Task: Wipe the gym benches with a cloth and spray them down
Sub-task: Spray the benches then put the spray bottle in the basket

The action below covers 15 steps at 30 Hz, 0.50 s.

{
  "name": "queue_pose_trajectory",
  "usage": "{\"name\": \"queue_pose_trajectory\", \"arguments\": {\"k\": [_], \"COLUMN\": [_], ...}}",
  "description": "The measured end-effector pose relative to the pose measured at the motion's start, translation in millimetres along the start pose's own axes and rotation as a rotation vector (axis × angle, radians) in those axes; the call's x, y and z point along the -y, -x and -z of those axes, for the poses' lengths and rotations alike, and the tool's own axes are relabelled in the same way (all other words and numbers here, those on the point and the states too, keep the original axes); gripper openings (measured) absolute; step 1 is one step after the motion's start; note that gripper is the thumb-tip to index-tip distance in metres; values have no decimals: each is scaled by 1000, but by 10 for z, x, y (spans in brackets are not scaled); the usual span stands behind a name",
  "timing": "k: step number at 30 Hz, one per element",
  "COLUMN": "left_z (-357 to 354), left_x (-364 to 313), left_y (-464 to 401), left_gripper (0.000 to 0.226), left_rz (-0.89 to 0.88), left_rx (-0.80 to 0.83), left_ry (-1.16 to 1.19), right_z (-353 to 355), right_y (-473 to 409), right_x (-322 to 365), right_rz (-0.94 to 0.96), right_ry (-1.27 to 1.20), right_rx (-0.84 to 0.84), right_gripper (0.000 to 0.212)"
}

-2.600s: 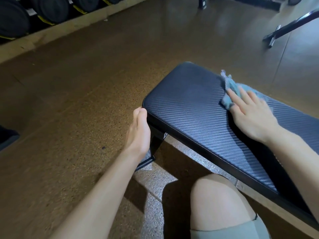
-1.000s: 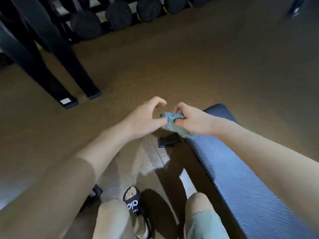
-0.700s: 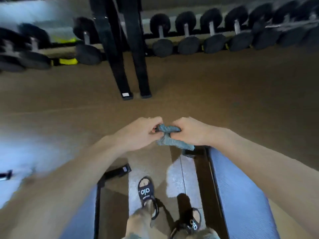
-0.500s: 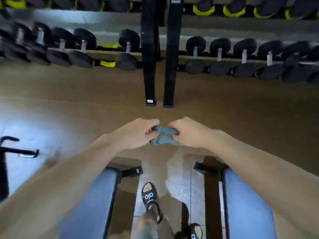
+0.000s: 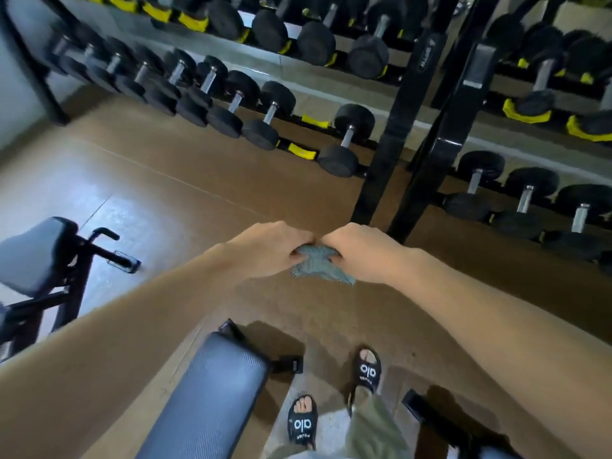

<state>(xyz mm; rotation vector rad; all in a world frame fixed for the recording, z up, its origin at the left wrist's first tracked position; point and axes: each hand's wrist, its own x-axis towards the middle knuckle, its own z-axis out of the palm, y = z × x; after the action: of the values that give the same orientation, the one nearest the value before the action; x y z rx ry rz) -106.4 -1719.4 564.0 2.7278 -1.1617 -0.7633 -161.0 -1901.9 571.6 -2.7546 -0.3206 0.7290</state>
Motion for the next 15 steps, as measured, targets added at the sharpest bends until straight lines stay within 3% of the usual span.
{"name": "queue_pose_trajectory", "arguments": {"k": [6,10,13,15], "left_z": [481,791,983,1098], "left_x": [595,1031,1432,1743], "left_y": [-524,-748,-789,-779], "left_gripper": [13,8,17,18], "left_rz": [134,278,408,488], "left_rx": [-40,-90,-172,-202], "left_ry": [2,122,193,233], "right_z": [589,1056,1365,1536], "right_y": [-915,-1643,-2221,-2600], "right_x": [-355,-433,-340,-177], "right_rz": [105,184,246,282], "right_ry": [-60,-43,-3,-4], "right_rx": [-4,6,19,41], "right_gripper": [7,19,1,13]}}
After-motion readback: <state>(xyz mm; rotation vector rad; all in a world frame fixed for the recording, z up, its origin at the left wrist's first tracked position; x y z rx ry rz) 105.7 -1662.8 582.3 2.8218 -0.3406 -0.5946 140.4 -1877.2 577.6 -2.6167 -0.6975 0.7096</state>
